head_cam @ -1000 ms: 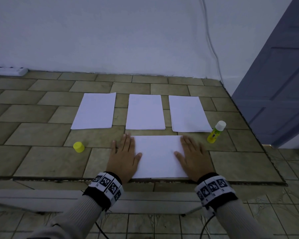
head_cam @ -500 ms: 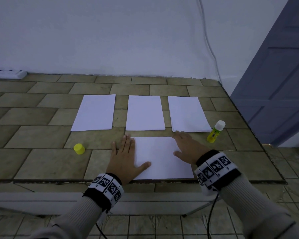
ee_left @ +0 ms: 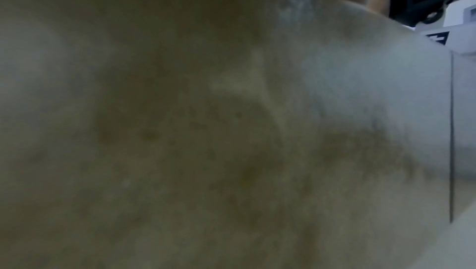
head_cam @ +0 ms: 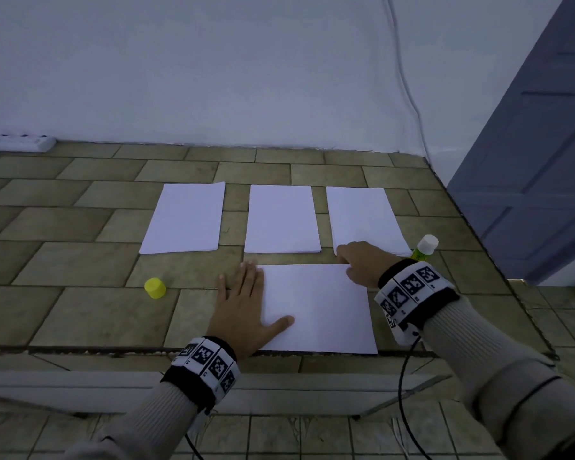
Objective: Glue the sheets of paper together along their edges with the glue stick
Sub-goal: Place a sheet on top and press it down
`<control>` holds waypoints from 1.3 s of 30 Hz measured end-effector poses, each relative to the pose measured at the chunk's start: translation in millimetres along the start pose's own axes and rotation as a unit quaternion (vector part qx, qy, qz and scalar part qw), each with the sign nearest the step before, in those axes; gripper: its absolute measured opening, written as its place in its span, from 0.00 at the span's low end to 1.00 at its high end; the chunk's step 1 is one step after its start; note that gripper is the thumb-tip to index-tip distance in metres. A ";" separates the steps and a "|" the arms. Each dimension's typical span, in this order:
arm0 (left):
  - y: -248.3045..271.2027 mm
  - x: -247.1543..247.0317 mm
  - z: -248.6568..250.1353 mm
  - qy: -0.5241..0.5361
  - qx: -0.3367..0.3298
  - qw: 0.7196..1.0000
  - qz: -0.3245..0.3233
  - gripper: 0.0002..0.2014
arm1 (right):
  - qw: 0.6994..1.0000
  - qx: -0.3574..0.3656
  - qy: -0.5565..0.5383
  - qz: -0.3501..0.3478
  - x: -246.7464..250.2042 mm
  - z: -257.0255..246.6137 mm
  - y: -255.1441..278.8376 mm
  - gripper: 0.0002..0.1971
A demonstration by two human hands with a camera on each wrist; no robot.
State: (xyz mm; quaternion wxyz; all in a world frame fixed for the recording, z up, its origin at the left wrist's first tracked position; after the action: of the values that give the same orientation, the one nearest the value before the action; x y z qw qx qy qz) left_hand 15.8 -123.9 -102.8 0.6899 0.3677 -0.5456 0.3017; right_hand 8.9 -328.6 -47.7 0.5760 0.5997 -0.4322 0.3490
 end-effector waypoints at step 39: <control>1.3 7.1 1.2 0.040 -0.008 0.998 0.056 0.59 | 0.982 -0.082 -0.103 0.132 29.7 -16.4 -81.1 0.24</control>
State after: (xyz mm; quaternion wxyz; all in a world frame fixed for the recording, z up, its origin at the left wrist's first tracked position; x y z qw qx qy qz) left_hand 15.7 -124.1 -95.5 0.6967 0.3185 -0.5394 0.3496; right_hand 96.2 -318.8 -50.6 0.5239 0.5211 -0.5920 0.3217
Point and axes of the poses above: each hand's wrist, its own y-axis away from the middle knuckle, its own x-axis out of the back of the hand, z = x × y, the point moved 10 cm from there along -y, towards the middle knuckle, and after that the axes turned 3 degrees about y, right-handed, at the moved point
